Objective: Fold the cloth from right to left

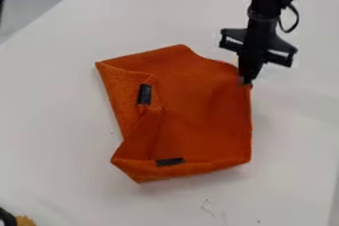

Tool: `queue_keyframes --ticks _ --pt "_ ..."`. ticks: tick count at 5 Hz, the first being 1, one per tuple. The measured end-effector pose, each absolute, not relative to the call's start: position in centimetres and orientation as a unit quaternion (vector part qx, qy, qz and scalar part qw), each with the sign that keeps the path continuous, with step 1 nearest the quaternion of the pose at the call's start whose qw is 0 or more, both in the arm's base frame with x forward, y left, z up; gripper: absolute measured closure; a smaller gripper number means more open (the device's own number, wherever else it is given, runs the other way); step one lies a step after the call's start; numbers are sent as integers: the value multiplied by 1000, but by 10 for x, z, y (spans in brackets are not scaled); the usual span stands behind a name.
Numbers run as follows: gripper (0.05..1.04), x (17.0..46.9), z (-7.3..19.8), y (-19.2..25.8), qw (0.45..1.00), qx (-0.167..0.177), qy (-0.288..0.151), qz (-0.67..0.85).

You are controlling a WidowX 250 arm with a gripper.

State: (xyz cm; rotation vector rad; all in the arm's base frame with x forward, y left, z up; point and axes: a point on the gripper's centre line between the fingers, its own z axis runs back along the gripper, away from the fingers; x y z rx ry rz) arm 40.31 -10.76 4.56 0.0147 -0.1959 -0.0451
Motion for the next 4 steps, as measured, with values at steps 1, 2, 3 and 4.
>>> queue_keyframes --ticks 1,2,3,4 --pt "1025 393 60 -94 991 13 -133 20" --pt "1025 385 63 -67 985 10 -160 64" --pt "1025 371 56 -35 980 3 -170 100" --pt "1025 355 57 -8 976 13 -180 123"
